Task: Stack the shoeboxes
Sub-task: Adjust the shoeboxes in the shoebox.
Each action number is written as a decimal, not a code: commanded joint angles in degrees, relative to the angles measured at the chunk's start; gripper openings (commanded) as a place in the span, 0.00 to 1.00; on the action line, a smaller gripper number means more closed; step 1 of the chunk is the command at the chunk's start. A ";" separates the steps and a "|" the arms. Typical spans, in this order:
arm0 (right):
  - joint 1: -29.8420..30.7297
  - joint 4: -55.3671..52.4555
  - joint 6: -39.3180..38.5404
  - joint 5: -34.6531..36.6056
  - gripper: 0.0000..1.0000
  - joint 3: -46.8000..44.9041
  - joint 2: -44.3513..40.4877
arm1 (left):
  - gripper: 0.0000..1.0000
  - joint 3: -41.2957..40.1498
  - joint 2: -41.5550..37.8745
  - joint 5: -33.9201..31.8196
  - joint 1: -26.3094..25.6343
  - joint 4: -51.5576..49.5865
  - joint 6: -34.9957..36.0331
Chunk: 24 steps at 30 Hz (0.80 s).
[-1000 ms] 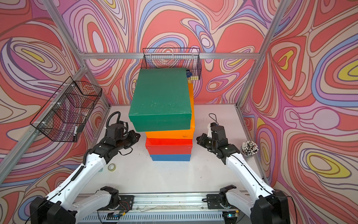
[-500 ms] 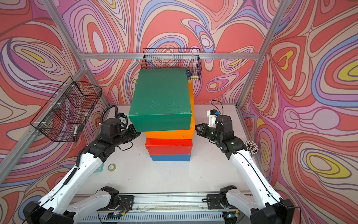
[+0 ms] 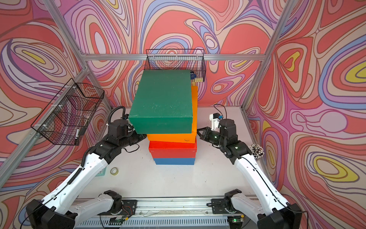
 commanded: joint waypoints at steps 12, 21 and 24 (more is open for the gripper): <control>1.92 -0.85 1.34 -1.80 0.00 -1.56 -4.50 | 0.12 0.29 -5.34 0.94 -4.32 1.04 -1.98; 2.15 -0.43 2.76 -2.84 0.00 -2.28 -5.56 | 0.12 -0.39 -7.39 -0.30 -6.17 -0.29 -2.23; 2.44 -0.45 3.10 -2.75 0.00 -2.83 -5.95 | 0.12 -0.71 -7.89 -0.41 -6.47 -0.42 -2.58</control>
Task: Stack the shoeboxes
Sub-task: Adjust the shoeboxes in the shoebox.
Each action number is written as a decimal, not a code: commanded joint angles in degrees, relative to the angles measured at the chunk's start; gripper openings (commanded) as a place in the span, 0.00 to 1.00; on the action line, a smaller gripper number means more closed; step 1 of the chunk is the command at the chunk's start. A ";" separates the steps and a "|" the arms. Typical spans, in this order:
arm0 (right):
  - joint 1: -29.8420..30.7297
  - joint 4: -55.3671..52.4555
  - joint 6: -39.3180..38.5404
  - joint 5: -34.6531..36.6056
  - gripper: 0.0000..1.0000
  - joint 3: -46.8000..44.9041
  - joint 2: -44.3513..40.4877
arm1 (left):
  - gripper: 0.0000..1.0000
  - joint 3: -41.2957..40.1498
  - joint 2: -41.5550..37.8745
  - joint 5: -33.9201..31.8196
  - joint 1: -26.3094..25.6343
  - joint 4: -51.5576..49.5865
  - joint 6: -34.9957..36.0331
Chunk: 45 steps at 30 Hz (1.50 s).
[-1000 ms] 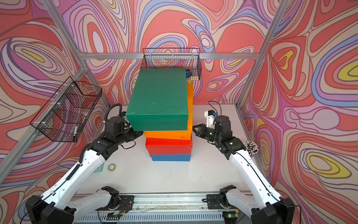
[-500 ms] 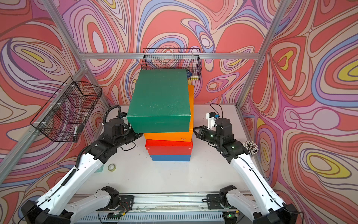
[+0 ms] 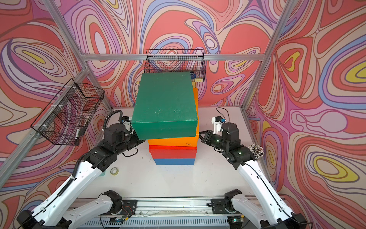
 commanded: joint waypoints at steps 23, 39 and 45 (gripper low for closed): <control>2.63 1.14 2.24 -3.40 0.00 -1.48 -3.61 | 0.12 -1.05 -3.71 1.37 -4.02 0.32 -1.81; 3.17 0.45 2.42 -2.72 0.00 -1.08 -4.34 | 0.12 -1.03 -4.29 1.00 -4.21 -0.41 -1.87; 3.18 0.38 2.17 -1.29 0.00 -1.60 -3.17 | 0.13 -1.29 -4.24 1.01 -4.34 -0.46 -1.97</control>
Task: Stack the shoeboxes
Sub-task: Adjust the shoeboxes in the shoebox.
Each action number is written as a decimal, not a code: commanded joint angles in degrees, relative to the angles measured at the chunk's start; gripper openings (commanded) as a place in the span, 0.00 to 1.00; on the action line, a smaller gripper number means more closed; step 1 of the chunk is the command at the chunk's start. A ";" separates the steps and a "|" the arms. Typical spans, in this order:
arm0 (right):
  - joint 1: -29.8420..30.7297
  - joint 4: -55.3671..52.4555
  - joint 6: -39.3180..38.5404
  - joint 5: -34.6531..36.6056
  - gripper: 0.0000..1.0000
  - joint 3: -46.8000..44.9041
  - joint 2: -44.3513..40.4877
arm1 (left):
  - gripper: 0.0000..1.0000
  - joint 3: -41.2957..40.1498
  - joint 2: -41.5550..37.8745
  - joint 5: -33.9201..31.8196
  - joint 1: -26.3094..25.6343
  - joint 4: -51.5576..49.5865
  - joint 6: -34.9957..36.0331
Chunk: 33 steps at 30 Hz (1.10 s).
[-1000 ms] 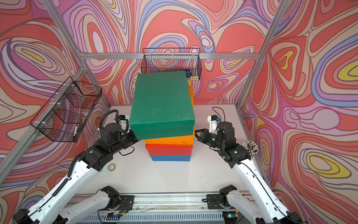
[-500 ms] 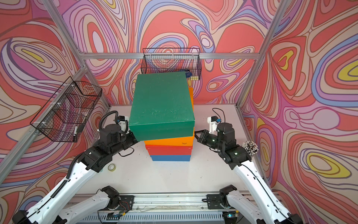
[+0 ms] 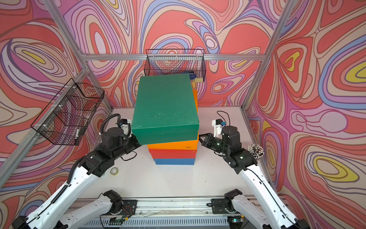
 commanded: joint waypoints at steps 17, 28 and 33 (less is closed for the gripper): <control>1.45 3.06 -0.21 -2.30 0.00 1.52 2.34 | 0.13 -0.06 1.16 4.37 -1.93 2.93 -0.66; 1.45 2.31 1.30 -3.14 0.00 -0.28 -0.51 | 0.12 -0.06 1.76 4.24 -1.96 3.02 -0.70; 1.45 3.08 1.15 -2.96 0.00 -0.99 0.76 | 0.13 0.03 1.05 3.64 -2.03 2.33 -0.65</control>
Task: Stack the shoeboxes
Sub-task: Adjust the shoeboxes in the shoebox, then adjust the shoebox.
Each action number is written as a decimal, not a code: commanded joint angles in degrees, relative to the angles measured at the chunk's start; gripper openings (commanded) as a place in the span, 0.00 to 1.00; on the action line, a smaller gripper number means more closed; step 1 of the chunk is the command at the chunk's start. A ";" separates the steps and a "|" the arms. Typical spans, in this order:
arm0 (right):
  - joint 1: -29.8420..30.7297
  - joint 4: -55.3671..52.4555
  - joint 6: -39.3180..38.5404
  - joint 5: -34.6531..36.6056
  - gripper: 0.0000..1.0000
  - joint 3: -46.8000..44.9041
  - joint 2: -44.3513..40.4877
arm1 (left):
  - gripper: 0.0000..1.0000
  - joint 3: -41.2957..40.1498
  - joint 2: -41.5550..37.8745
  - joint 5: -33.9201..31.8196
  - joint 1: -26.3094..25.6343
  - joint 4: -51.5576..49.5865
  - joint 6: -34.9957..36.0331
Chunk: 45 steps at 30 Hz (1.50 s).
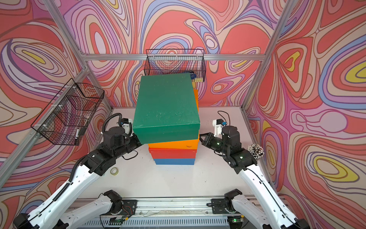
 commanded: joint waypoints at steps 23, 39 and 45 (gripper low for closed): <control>1.30 -2.18 -3.01 3.96 0.00 -0.39 0.56 | 0.17 1.91 -3.14 -6.75 -1.54 -6.38 3.73; -6.20 -13.54 -10.15 5.72 0.00 9.17 0.32 | 0.19 13.55 -5.64 -12.65 -0.75 -15.18 11.85; -6.27 -13.19 -11.11 2.44 0.00 15.85 2.26 | 0.20 20.43 -2.42 -4.99 -0.76 -15.74 13.36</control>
